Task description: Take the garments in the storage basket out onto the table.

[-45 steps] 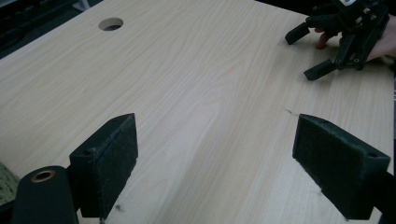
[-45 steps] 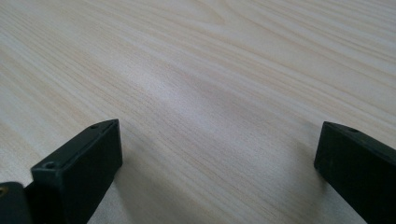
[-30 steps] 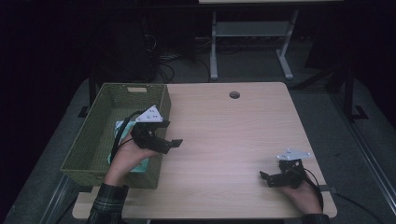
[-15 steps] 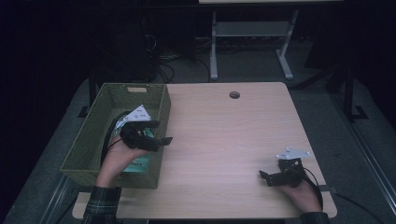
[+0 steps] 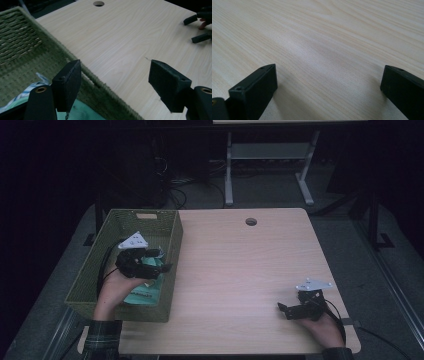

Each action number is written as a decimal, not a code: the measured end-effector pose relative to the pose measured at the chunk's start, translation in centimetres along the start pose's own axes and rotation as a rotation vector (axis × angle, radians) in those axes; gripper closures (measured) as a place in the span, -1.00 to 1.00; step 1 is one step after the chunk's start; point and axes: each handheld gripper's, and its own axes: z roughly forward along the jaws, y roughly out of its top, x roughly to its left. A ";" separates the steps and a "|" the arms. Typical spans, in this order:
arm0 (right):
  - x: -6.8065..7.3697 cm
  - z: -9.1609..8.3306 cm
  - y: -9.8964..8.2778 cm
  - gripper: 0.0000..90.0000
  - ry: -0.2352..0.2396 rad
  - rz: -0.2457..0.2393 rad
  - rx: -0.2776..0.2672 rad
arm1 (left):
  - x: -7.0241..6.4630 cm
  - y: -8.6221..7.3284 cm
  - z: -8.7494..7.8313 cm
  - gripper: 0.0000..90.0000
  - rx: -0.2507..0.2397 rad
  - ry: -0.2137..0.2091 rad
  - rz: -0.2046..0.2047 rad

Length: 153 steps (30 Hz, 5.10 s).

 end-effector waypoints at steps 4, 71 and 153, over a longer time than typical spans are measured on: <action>0.0 0.0 0.0 -0.99 0.000 0.000 0.000 | 0.5 -0.3 -0.5 -0.38 0.001 0.016 -0.011; 0.0 0.0 0.0 -0.99 0.000 0.000 0.001 | 5.1 -6.1 4.8 -0.04 0.396 0.099 -0.106; 0.0 0.0 0.0 -0.99 0.002 -0.005 0.001 | 5.3 -0.7 -4.1 0.86 -0.155 -0.053 -0.181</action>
